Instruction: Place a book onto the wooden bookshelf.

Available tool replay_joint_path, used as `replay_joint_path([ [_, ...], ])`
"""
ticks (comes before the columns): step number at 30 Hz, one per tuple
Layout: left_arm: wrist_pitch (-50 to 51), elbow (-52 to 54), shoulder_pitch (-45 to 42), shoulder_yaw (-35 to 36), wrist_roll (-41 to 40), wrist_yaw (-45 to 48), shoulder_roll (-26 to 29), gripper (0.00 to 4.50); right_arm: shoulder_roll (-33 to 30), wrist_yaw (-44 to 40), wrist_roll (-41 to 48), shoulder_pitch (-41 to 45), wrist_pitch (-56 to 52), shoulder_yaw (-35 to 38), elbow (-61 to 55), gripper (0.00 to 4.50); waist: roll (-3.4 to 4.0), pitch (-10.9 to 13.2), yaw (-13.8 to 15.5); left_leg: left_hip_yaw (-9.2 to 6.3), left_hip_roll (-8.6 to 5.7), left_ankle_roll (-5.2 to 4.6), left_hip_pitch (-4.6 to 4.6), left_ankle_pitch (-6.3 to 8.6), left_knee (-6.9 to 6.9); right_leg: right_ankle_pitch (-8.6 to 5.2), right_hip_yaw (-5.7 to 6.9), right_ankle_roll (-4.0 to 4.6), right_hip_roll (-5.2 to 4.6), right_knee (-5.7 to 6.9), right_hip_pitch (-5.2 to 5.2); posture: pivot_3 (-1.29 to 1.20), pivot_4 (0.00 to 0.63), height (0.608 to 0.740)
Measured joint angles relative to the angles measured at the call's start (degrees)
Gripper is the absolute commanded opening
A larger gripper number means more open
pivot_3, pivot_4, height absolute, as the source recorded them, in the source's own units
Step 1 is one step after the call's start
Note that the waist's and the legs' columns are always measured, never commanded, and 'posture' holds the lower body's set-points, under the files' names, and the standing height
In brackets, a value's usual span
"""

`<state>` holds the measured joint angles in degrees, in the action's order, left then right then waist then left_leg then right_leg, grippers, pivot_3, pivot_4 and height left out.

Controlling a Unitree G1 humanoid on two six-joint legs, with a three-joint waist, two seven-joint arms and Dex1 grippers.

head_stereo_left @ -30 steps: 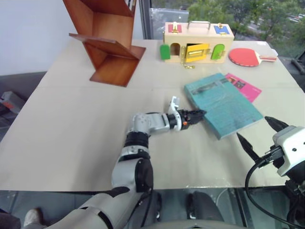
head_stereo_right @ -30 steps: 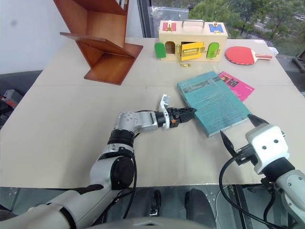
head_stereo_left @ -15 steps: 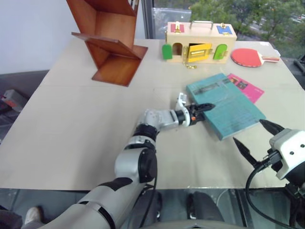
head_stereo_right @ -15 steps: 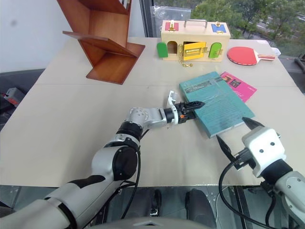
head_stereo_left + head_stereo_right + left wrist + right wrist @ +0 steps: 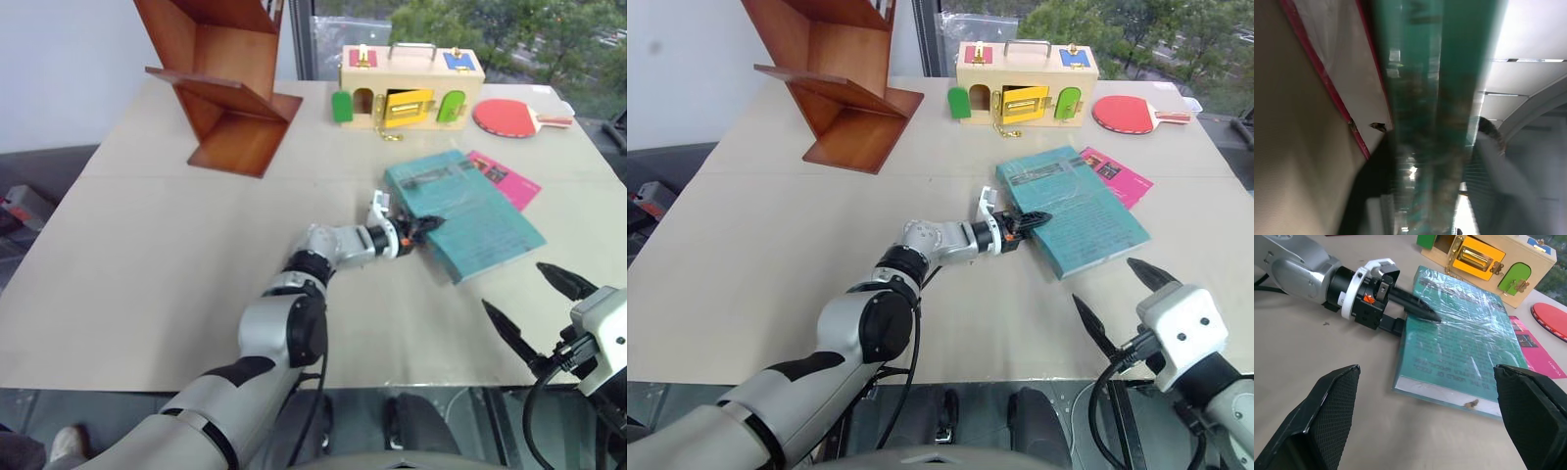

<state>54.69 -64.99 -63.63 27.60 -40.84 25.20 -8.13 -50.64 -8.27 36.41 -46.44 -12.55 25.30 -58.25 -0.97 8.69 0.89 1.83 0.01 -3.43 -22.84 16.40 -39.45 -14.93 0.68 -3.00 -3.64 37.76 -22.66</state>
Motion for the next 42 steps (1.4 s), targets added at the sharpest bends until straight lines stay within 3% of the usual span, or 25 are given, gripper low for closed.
replay_joint_path([
  [1, 0.3, 0.1, 0.0, 0.2, -0.1, 0.0, 0.0, 0.05, -0.2, 0.1, 0.2, 0.0, 0.1, 0.0, 0.0, 4.5, 0.0, 0.0, 0.0, 0.0, 0.0, 0.0, 0.0, 0.0, 0.0, 0.0, -0.01, 0.0, 0.0, 0.0, 0.0, 0.0, 0.15, 0.74],
  [7, 10.1, 6.1, 2.3, 1.0, -2.1, -0.4, 3.0, 0.05, -0.7, 0.4, 1.4, 2.9, -1.1, 0.0, 0.0, 4.5, 0.0, 0.0, -0.3, 0.02, 0.07, 0.01, 0.01, -0.01, 0.0, 0.0, -0.04, 0.0, 0.04, 0.02, -0.02, 0.0, 0.15, 0.74],
  [12, 20.4, 20.4, 4.7, 1.6, -5.7, -2.1, 7.7, 0.05, 0.0, -0.3, 2.0, 9.2, -5.0, -1.2, 0.0, 4.5, -0.07, 0.1, -0.2, 0.01, 0.12, 0.06, -0.01, -0.03, -0.01, 0.0, -0.05, 0.01, 0.03, 0.11, -0.07, 0.0, 0.15, 0.74],
  [14, 20.1, 31.4, 4.9, -1.6, -6.0, -0.2, 11.6, 0.05, 0.5, -1.2, 2.1, 13.2, -6.7, -2.4, 0.3, 4.5, -0.06, 0.1, -0.2, 0.01, 0.11, 0.08, -0.01, -0.04, -0.01, 0.01, -0.12, 0.01, 0.0, 0.1, -0.07, 0.0, 0.15, 0.74],
  [17, 13.3, 40.7, 3.8, -6.1, -4.1, 4.9, 16.5, 0.05, 1.6, -2.6, 2.0, 17.0, -8.5, -3.6, 1.3, 4.5, -0.02, 0.0, 0.2, 0.0, 0.08, 0.1, 0.01, -0.05, -0.01, 0.01, -0.12, 0.02, -0.03, 0.07, -0.03, 0.0, 0.15, 0.74],
  [20, -19.3, 45.2, 3.4, -22.1, 13.1, 21.3, 27.9, 0.05, 1.9, -5.3, 1.9, 22.6, -9.6, -6.0, 4.0, 4.5, -0.04, 0.1, 0.0, 0.12, 0.03, 0.13, 0.04, -0.06, 0.03, 0.02, -0.07, 0.05, 0.0, -0.01, -0.05, 0.0, 0.15, 0.74],
  [21, -35.9, 43.6, 1.6, -26.6, 20.7, 26.7, 32.4, 0.05, 2.3, -6.5, 1.8, 24.9, -9.8, -7.1, 5.6, 4.5, -0.07, 0.1, 0.0, 0.16, 0.03, 0.14, 0.08, -0.06, 0.06, 0.02, -0.08, 0.05, -0.01, -0.01, -0.06, 0.0, 0.15, 0.74],
  [22, -43.3, 42.6, 0.0, -27.8, 23.7, 28.7, 34.0, 0.05, 2.5, -6.9, 1.7, 25.6, -9.9, -7.4, 6.1, 4.5, -0.08, 0.1, 0.0, 0.16, 0.04, 0.14, 0.02, -0.06, 0.1, 0.03, -0.07, 0.07, 0.0, -0.09, -0.08, 0.0, 0.15, 0.74],
  [23, -59.4, 38.2, -5.8, -30.1, 29.4, 32.3, 37.3, 0.05, 2.6, -8.1, 1.4, 28.4, -10.2, -8.9, 7.8, 4.5, -0.08, 0.1, 0.2, 0.15, 0.03, 0.13, 0.01, -0.06, 0.08, 0.03, -0.05, 0.07, -0.02, -0.13, -0.06, 0.0, 0.15, 0.74],
  [25, -70.0, 34.3, -10.5, -31.4, 33.1, 33.8, 39.6, 0.05, 2.8, -9.1, 1.1, 30.3, -10.4, -9.8, 8.5, 4.5, -0.03, 0.1, 0.6, 0.15, -0.01, 0.05, 0.0, -0.01, 0.1, 0.02, -0.04, 0.06, -0.05, -0.2, -0.04, 0.0, 0.15, 0.74],
  [27, -85.0, 21.2, -18.7, -35.1, 41.9, 34.0, 44.8, 0.05, 4.1, -10.7, 0.4, 34.7, -10.9, -11.8, 10.5, 4.5, -0.03, 0.1, 0.3, 0.19, -0.1, -0.05, 0.0, 0.04, 0.11, 0.02, -0.07, 0.03, -0.02, -0.23, -0.03, 0.0, 0.15, 0.74],
  [30, -92.2, 7.2, -22.6, -41.3, 52.5, 30.8, 48.8, 0.05, 5.7, -12.0, 0.0, 39.8, -11.2, -13.7, 12.7, 4.5, -0.42, 0.4, -0.3, 0.18, -0.08, -0.2, -0.08, 0.12, 0.01, -0.02, -0.03, -0.07, 0.03, -0.08, -0.1, 0.0, 0.15, 0.74],
  [34, -92.5, -5.7, -28.0, -48.0, 64.9, 22.6, 53.5, 0.05, 7.6, -12.0, 2.2, 45.7, -12.0, -13.2, 12.8, 4.5, -0.63, 0.6, -0.8, 0.19, 0.0, -0.19, -0.47, 0.11, 0.0, -0.02, -0.03, -0.08, 0.03, 0.0, -0.54, 0.0, 0.15, 0.74],
  [36, -91.1, -8.1, -29.9, -50.4, 69.1, 18.3, 54.7, 0.05, 7.9, -11.8, 3.0, 47.5, -12.9, -13.0, 12.8, 4.5, -0.67, 0.6, -0.6, 0.13, -0.01, -0.16, -1.07, 0.1, -0.22, -0.02, 0.05, -0.08, 0.01, 0.14, -1.07, 0.0, 0.15, 0.74],
  [42, -87.0, -11.9, -31.4, -57.0, 79.4, 9.8, 55.7, 0.05, 8.0, -11.3, 4.6, 51.6, -15.2, -12.0, 12.7, 4.5, -0.92, 0.7, 0.0, 0.13, -0.08, -0.22, -1.18, 0.13, -0.25, -0.02, 0.15, -0.09, -0.12, 0.1, -1.07, 0.0, 0.15, 0.74],
])
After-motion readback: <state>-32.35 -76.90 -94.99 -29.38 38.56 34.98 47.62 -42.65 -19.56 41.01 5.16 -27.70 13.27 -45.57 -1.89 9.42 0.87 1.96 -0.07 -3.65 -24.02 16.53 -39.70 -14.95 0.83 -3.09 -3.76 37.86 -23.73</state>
